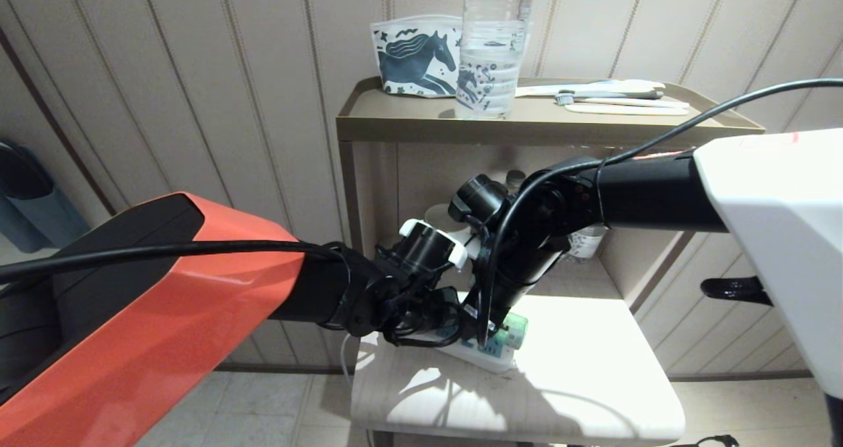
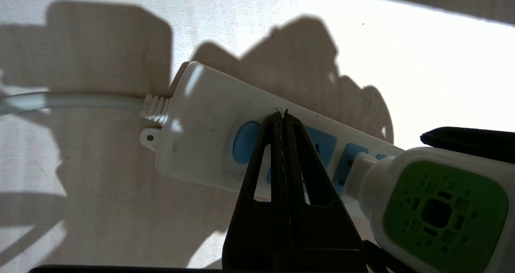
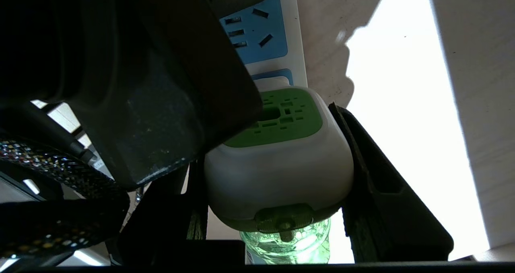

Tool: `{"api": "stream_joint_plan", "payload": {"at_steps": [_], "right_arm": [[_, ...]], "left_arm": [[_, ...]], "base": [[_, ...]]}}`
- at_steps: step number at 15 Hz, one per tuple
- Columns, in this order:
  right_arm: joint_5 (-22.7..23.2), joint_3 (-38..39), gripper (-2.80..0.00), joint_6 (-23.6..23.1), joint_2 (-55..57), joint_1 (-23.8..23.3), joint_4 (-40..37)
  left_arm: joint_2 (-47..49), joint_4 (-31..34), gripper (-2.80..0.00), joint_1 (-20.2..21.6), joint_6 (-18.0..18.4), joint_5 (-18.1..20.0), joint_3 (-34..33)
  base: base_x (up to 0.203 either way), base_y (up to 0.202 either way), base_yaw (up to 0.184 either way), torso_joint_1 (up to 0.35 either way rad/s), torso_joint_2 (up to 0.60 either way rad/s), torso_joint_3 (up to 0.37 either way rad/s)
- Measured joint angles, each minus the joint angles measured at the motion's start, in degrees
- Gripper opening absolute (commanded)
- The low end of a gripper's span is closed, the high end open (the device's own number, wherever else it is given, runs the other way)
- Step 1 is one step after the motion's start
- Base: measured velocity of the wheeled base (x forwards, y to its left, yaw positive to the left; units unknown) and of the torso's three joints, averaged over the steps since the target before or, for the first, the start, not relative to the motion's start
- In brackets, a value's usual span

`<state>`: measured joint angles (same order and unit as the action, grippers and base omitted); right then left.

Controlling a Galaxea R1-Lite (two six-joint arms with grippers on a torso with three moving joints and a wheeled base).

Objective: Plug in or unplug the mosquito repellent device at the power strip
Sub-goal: Hold the socket with your left hand and unplug it with your right hand

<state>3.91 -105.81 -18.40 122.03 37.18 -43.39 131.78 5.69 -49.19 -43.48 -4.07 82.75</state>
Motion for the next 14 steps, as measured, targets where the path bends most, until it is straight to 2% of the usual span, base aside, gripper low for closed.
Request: {"api": "stream_joint_plan", "payload": {"at_steps": [4, 11, 14], "right_arm": [[-0.3, -1.2, -2.8, 0.2, 0.1, -0.3, 5.6], [-0.4, -2.5, -2.8, 0.5, 0.3, -0.1, 4.8], [-0.4, -2.6, -2.8, 2.1, 0.6, -0.1, 4.7]], "left_arm": [[-0.3, 1.3, -2.8, -1.4, 0.5, -0.1, 0.0], [0.0, 1.2, -2.8, -1.4, 0.6, -0.7, 0.6], [0.2, 1.0, -2.8, -1.4, 0.6, -0.7, 0.6]], "base": [[0.0, 0.0, 0.0, 0.0, 0.0, 0.0], [0.0, 0.0, 0.0, 0.0, 0.0, 0.0], [0.0, 0.0, 0.0, 0.0, 0.0, 0.0]]}}
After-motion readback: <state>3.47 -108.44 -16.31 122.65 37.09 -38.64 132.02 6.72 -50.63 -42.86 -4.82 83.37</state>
